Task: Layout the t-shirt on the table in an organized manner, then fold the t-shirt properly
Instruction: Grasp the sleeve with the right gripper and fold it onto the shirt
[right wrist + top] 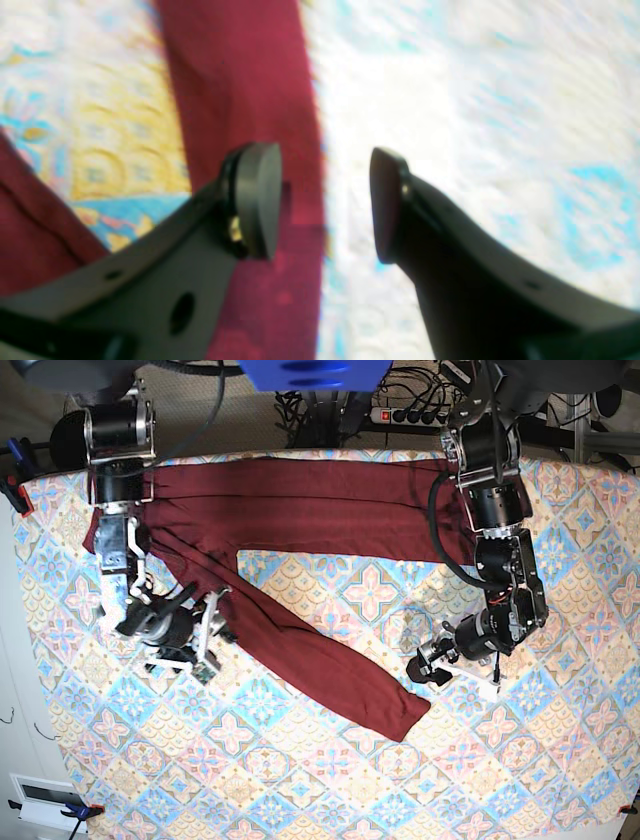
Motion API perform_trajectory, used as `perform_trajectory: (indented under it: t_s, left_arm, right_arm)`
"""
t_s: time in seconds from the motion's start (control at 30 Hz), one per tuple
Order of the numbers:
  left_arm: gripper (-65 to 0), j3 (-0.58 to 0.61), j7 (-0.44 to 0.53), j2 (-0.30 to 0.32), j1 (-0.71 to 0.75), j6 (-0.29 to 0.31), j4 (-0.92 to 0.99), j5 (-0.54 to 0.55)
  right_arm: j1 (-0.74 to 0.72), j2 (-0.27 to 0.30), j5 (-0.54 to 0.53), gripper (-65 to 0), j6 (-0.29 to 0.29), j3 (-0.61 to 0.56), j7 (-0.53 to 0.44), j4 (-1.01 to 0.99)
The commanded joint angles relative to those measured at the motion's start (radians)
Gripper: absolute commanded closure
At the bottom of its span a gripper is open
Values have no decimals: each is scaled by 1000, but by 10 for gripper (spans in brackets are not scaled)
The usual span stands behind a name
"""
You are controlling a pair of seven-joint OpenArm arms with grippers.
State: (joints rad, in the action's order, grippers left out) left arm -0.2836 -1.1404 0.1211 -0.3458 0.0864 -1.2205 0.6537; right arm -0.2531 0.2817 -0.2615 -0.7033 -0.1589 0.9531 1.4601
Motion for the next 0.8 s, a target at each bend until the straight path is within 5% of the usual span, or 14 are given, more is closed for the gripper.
perform_trajectory:
  t_s: [0.0,0.5,0.77]
  left_arm:
    - [-438,-1,-2,7,-20,9,-45,16]
    - [-438,-3,-17,28,63,9,-132,16]
    - [-438,-3,-17,28,64,9,-132,16]
  right_arm:
    - [-38,14,4,-277,5,0,-13,-19]
    - [-183,-12,4,-278,5,-121,-227,-465]
    - [-183,-12,3,-237,5,-209,-253,-525]
